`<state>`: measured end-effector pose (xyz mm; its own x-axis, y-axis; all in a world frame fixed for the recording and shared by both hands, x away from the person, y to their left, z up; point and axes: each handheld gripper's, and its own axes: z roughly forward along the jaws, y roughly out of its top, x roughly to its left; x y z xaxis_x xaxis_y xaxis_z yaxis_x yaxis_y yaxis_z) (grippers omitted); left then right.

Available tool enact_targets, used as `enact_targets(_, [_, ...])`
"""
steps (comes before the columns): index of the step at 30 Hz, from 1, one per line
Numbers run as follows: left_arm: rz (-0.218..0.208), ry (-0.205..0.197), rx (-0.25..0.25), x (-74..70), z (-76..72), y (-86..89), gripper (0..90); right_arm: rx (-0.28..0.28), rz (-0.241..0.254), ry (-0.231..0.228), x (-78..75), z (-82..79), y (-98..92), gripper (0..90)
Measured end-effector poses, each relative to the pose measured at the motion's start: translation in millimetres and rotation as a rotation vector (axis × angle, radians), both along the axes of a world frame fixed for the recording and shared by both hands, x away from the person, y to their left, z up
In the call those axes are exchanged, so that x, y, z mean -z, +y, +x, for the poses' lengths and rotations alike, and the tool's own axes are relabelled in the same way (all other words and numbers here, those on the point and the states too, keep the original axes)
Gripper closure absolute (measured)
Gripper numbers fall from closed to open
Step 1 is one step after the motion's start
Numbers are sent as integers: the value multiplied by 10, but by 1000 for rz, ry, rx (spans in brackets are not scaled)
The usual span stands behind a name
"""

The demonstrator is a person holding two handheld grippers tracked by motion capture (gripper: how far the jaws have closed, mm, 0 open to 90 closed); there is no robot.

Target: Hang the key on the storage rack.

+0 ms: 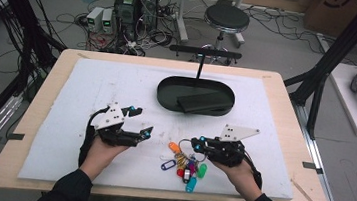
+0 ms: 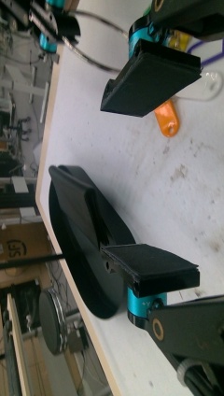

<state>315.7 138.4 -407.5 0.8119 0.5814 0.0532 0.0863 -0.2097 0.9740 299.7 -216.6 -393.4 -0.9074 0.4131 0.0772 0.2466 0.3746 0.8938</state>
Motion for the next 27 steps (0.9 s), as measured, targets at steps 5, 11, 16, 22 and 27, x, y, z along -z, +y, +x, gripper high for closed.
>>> enact_targets(5, [-17,11,83,-44,-23,-121,268,-15,23,-5,-81,21,-1,879])
enact_targets(11, [-37,22,169,-81,-42,-225,294,-35,43,-17,-167,23,28,879])
enact_targets(16, [-48,27,220,-109,-47,-287,302,-45,52,-26,-220,21,54,879])
enact_targets(22, [-59,34,275,-125,-42,-343,325,-67,64,-28,-260,24,80,878])
enact_targets(27, [-64,41,317,-123,-45,-407,355,-82,72,-26,-284,8,105,878])
